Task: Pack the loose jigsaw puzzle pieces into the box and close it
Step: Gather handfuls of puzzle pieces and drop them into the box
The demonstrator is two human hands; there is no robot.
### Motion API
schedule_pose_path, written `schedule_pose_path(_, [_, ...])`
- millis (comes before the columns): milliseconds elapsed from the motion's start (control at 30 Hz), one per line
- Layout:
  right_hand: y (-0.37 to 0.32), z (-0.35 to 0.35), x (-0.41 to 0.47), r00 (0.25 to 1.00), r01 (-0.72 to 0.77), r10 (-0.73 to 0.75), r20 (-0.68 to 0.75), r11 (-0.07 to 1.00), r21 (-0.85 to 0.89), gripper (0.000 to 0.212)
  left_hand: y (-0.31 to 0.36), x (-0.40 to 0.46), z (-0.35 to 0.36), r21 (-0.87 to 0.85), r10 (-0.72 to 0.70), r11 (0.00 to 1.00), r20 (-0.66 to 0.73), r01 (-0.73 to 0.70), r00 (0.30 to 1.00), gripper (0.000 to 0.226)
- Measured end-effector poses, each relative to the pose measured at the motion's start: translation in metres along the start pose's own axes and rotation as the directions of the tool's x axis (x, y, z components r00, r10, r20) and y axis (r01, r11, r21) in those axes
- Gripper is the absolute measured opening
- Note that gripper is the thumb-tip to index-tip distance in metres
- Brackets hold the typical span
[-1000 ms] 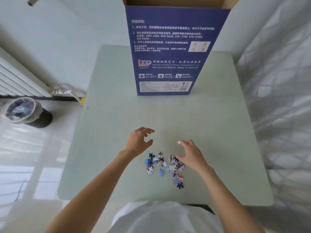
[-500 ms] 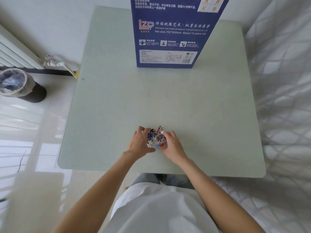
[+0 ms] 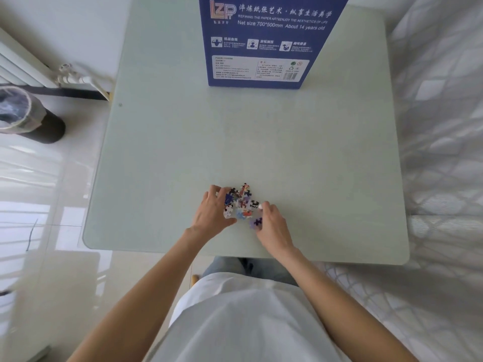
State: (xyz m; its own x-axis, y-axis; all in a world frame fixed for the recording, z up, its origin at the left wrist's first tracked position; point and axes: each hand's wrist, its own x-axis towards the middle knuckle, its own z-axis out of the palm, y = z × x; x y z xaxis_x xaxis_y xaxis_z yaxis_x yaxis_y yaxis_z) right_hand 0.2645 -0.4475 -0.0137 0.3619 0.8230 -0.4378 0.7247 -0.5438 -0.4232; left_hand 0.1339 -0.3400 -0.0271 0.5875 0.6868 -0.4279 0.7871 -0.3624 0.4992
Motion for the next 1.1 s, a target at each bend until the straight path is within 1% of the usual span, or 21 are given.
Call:
schedule_pose_path(100, [-0.020,0.003,0.019,0.997,0.054,-0.049,-0.066,0.996,0.068,0.034,0.001,-0.002,0.002,-0.019,0.009,1.000,0.006,-0.009,1.000,0.084])
schedule_pose_path(233, [-0.027,-0.003,0.035,0.996,0.073,-0.063,-0.070,0.986,0.152,0.039,0.002,-0.006,0.005,-0.046,-0.003,0.999,-0.007,0.003,1.000,0.087])
schedule_pose_path(267, [-0.022,-0.004,0.037,0.995,0.083,-0.074,-0.074,0.988,0.131,0.041,0.002,-0.006,0.006,-0.054,-0.006,0.999,-0.018,0.005,1.000,0.087])
schedule_pose_path(300, [-0.017,-0.007,0.039,0.993,0.104,-0.099,-0.070,0.992,0.074,0.046,0.003,-0.006,0.007,-0.066,-0.011,0.998,-0.033,0.008,0.999,0.087])
schedule_pose_path(400, [-0.006,-0.015,0.044,0.980,0.196,-0.190,0.051,0.970,-0.147,0.075,0.007,-0.007,0.010,-0.090,-0.028,0.996,-0.082,0.021,0.996,0.085])
schedule_pose_path(467, [-0.007,-0.019,0.053,0.959,0.278,-0.257,0.115,0.931,-0.237,0.092,0.010,-0.008,0.013,-0.106,-0.046,0.994,-0.113,0.034,0.993,0.085])
schedule_pose_path(500, [-0.010,-0.019,0.057,0.950,0.308,-0.281,0.135,0.914,-0.265,0.096,0.011,-0.007,0.014,-0.117,-0.056,0.992,-0.126,0.041,0.990,0.085])
schedule_pose_path(567, [-0.016,-0.020,0.064,0.942,0.328,-0.294,0.160,0.906,-0.268,0.093,0.014,-0.007,0.015,-0.137,-0.076,0.989,-0.133,0.058,0.988,0.085])
schedule_pose_path(700, [-0.021,-0.016,0.065,0.941,0.319,-0.287,0.179,0.928,-0.191,0.075,0.018,-0.005,0.014,-0.177,-0.099,0.981,-0.109,0.078,0.989,0.077])
schedule_pose_path(767, [-0.020,-0.013,0.065,0.945,0.304,-0.276,0.178,0.940,-0.154,0.070,0.018,-0.004,0.013,-0.200,-0.099,0.977,-0.106,0.076,0.989,0.073])
schedule_pose_path(867, [-0.018,-0.011,0.066,0.946,0.294,-0.268,0.184,0.947,-0.130,0.065,0.017,-0.003,0.012,-0.208,-0.104,0.974,-0.089,0.083,0.991,0.069])
schedule_pose_path(1100, [-0.019,-0.012,0.066,0.950,0.288,-0.263,0.171,0.946,-0.145,0.056,0.015,0.001,0.005,-0.192,-0.113,0.977,-0.072,0.097,0.991,0.063])
